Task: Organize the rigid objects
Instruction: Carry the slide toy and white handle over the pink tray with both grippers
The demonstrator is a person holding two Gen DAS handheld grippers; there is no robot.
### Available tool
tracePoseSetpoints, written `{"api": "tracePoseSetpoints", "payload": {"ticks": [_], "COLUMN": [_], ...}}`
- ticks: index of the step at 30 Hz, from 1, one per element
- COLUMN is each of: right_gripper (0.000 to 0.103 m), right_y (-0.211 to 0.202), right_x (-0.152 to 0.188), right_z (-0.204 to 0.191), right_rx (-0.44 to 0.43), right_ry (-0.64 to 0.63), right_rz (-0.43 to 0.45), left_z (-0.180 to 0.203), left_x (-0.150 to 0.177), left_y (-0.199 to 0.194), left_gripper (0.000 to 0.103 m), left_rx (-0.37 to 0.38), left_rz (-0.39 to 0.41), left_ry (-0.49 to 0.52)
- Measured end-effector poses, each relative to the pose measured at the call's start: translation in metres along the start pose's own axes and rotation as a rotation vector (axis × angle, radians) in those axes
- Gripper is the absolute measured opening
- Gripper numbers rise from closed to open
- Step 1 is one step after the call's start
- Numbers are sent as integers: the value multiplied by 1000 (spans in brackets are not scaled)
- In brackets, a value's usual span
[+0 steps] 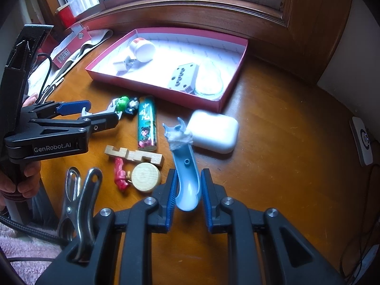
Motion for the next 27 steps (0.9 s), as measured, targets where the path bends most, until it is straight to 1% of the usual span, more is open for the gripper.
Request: {"api": "tracePoseSetpoints", "payload": {"ticks": [10, 27], "right_gripper": [21, 21], "right_y": [-8, -13], "right_x": [-5, -35], "right_z": [-7, -18], "right_rx": [-9, -31], "right_ry": [-7, -14], "right_rz": [19, 53], "left_z": [-12, -28], "left_x": [-5, -27], "left_y": [-18, -40], "left_gripper": [78, 78], "left_rx": [-19, -23], "left_rz": [34, 80], "left_ry": [-30, -68]}}
Point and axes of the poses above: each gripper's, at about its wrist camera, not at the fingertips, and y roughly the way its jaws point, z to its right, x to its underside, the point moved 8 cm from there along y, roughly the way its jaws point, and after that the axes turned 14 degrees about -y, right-handed, at the moved point
